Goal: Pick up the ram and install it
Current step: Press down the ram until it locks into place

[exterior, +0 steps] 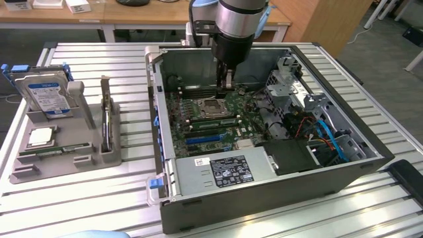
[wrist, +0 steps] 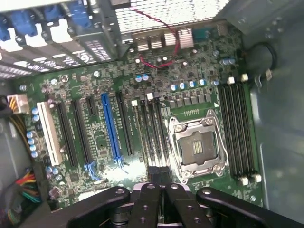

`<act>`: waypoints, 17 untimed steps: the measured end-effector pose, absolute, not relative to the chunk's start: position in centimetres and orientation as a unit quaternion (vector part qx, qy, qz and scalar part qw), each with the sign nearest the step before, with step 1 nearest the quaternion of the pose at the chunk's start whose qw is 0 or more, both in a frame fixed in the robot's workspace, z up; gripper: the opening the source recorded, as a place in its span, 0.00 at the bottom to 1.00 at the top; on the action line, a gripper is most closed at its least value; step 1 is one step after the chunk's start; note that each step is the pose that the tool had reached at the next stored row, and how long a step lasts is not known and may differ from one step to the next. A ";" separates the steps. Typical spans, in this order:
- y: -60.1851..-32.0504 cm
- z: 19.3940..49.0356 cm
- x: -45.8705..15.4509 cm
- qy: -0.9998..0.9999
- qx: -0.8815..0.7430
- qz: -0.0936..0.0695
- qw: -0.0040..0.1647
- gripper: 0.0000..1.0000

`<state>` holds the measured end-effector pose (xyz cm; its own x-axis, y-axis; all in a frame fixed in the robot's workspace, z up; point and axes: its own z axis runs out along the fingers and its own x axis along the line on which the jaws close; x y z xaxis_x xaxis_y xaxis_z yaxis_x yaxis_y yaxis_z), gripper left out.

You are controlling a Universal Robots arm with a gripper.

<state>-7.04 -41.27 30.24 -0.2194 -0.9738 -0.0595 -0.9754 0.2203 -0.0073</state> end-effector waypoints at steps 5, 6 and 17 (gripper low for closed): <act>-41.3 30.2 -7.0 0.802 -0.597 0.015 0.026 0.10; -41.3 30.2 -7.0 0.806 -0.591 0.015 0.026 0.10; -41.3 30.2 -7.0 0.847 -0.531 0.012 0.027 0.10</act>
